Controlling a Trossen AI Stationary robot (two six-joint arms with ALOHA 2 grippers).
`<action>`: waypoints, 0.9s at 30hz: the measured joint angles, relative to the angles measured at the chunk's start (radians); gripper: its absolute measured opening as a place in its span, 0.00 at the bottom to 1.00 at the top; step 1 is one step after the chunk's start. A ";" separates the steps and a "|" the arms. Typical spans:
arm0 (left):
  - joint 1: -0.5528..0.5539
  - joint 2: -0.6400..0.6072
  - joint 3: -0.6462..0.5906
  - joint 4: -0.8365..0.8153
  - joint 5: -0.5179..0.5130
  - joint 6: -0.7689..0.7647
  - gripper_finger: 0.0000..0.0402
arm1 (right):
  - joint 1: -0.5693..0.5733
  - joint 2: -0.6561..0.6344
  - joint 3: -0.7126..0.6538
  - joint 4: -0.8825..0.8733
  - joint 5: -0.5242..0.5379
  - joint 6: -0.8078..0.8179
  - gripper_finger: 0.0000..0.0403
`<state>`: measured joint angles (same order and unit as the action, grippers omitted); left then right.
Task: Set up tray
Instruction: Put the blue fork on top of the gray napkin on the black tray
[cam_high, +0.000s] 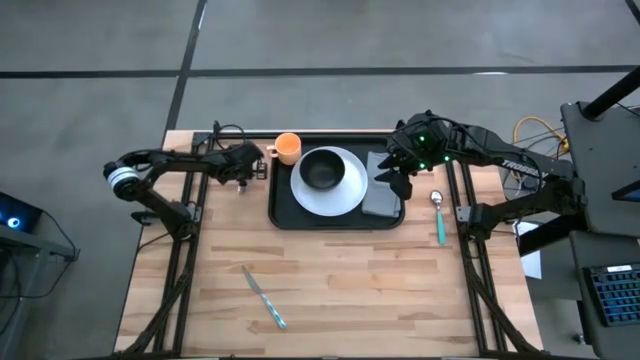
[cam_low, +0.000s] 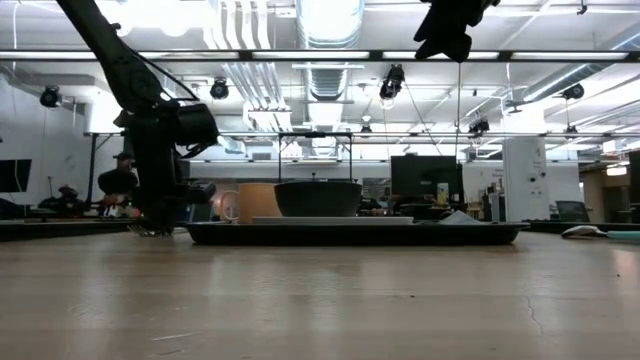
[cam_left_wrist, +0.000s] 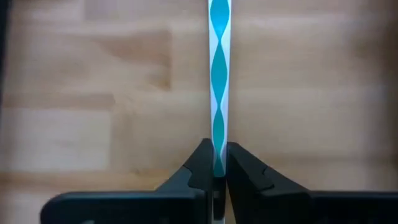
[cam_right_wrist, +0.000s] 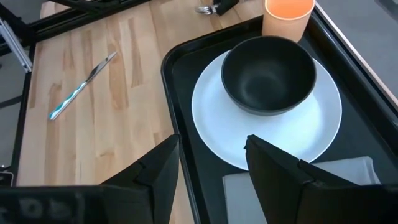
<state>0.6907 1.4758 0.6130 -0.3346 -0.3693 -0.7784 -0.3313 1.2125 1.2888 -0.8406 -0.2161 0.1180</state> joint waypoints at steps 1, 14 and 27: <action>-0.013 -0.013 0.007 -0.032 0.019 0.000 0.03 | 0.000 0.000 0.000 0.000 0.003 -0.001 0.42; -0.269 -0.297 0.347 -0.654 -0.042 0.142 0.01 | -0.003 0.001 0.000 0.008 -0.095 0.087 0.42; -0.648 -0.087 1.040 -1.154 -0.051 0.334 0.01 | -0.021 0.120 0.025 0.044 -0.404 0.123 0.42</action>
<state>0.0429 1.3890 1.6533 -1.4889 -0.4205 -0.4446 -0.3519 1.3326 1.3136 -0.7963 -0.6204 0.2410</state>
